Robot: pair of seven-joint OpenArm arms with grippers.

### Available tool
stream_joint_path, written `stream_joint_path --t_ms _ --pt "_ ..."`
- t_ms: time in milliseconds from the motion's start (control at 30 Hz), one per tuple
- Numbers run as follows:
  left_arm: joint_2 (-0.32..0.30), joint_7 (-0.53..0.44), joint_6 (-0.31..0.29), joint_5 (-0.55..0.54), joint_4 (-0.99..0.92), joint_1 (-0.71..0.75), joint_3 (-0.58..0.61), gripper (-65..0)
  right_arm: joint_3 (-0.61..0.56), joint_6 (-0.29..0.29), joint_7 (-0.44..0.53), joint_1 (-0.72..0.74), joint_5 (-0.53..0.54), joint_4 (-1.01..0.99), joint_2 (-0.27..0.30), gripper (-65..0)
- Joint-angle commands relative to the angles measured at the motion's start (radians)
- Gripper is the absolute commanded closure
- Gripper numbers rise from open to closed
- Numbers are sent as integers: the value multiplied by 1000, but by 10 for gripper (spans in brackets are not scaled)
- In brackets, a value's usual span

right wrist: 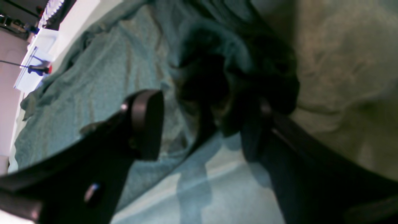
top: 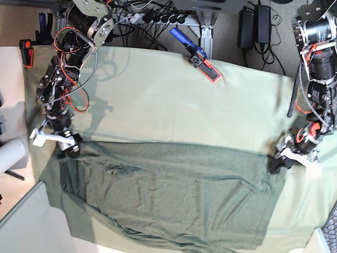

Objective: Fold the T-shirt properly
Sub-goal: 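Hold the shirt edge with both grippers and adjust the grip, then pull the held edge back toward the arms' bases, spreading the shirt flat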

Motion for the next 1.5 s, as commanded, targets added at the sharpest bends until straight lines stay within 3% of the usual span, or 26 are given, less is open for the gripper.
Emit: stream_joint_path --t_ms 0,133,300,367,467,500,667,733,800,933,1167,1467 --pt "-5 20 16 16 8 -15 2 -348 1 8 27 29 10 15 17 -373" --pt "-5 24 16 16 8 -15 2 -185 1 8 39 28 -14 15 16 -373" --pt "-5 32 16 16 8 -15 2 -151 1 8 53 28 -50 15 16 -368" --pt "-5 38 15 17 8 -15 2 -85 1 8 58 28 -65 15 16 -278" --pt "-5 59 15 17 8 -15 2 -9 1 8 69 28 -100 15 16 -44" --pt "-5 66 16 17 8 -15 2 -9 1 9 71 28 -121 15 16 0" --pt "-5 84 13 16 8 -15 2 0 1 9 71 28 -180 15 16 0" --pt "-5 92 -19 14 8 -15 2 0 1 9 70 28 -177 15 16 0" --pt "-6 113 -53 -10 8 -15 2 0 1 9 57 28 -166 15 17 0" --pt "-9 162 -58 -71 8 -15 -2 0 2 8 12 19 -126 24 19 0" --pt "-51 210 -152 -142 14 -14 -7 0 7 9 -32 -32 -59 100 19 0" --pt "-67 238 -155 -134 188 40 -7 0 7 9 -160 -44 -11 200 19 0"
